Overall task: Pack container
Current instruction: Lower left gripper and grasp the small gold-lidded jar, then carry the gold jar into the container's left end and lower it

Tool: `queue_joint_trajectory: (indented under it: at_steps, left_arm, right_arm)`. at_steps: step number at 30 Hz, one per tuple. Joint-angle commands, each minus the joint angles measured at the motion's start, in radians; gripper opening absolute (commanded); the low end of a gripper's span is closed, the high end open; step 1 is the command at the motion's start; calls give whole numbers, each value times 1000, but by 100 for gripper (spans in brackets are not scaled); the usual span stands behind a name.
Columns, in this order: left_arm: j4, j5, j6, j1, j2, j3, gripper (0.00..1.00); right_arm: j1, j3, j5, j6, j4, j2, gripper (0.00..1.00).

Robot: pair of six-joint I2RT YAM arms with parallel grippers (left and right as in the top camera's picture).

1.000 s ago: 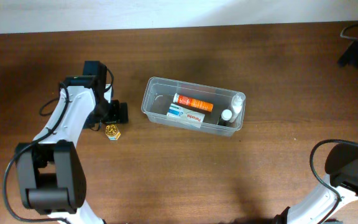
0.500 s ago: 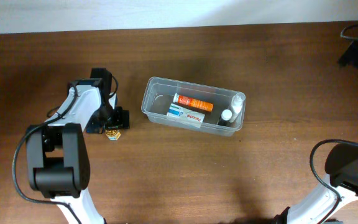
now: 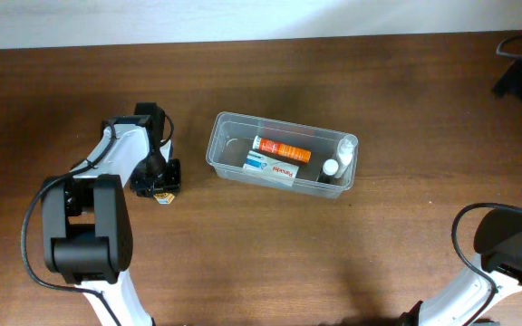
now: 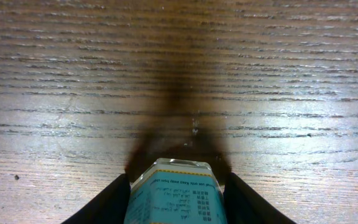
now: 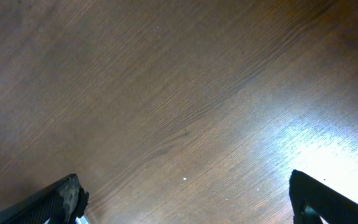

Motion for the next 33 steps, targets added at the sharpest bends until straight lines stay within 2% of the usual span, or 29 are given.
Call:
queue_joint_trajectory:
  at_steps: [1,4,10,17,26,33]
  left_arm:
    - [19,4,5,5,10,-6,45]
    - [24,6,5,3,10,19,39]
    - [-31,23,5,3,10,141,39]
    - [-166,23,5,-19,10,379,39]
    - [-246,23,126,-181,10,621,39]
    - [-242,-19,186,-326,14,634,39]
  right_arm:
    - [-3,15,9,1,0,-20,98]
    - [-3,15,9,1,0,-20,98]
    - [-3,15,9,1,0,-20,98]
    - [-3,15,9,1,0,-20,98]
    - [-3,15,9,1,-1,-20,98]
    - [-3,15,9,1,0,-20,98]
